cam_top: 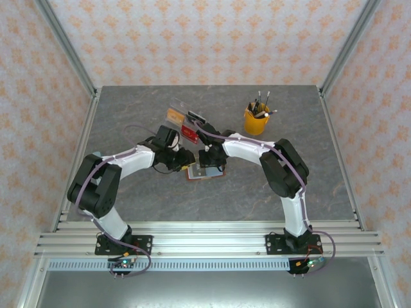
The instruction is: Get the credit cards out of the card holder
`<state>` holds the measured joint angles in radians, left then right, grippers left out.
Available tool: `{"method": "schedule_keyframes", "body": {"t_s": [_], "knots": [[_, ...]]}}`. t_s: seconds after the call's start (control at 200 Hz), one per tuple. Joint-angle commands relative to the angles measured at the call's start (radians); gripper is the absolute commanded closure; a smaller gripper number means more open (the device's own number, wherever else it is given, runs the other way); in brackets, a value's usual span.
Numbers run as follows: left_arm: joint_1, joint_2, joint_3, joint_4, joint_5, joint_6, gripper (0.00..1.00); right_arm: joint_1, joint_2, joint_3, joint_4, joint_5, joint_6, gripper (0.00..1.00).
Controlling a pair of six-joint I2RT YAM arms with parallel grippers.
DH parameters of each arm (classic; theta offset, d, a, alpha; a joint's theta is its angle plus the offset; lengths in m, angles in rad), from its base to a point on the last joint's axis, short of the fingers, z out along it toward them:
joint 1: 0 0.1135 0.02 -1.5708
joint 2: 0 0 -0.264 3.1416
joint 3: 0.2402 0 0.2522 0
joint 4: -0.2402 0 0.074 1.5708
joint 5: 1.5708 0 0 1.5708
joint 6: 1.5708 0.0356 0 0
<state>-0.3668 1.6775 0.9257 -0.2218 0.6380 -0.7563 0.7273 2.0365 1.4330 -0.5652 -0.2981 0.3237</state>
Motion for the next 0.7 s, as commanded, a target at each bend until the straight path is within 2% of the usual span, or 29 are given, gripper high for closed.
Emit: {"method": "schedule_keyframes", "body": {"t_s": [0.0,0.185,0.696], "knots": [[-0.005,0.016,0.035,-0.026,-0.023,0.025,0.69,-0.006,0.033,-0.034,-0.007,0.004,-0.001,0.71],[-0.009,0.038,0.054,-0.036,-0.027,0.032,0.70,-0.007,0.031,-0.034,-0.004,0.001,0.000,0.72],[-0.013,0.078,0.061,-0.035,-0.013,0.042,0.66,-0.011,0.029,-0.037,0.002,-0.008,0.006,0.72]]}}
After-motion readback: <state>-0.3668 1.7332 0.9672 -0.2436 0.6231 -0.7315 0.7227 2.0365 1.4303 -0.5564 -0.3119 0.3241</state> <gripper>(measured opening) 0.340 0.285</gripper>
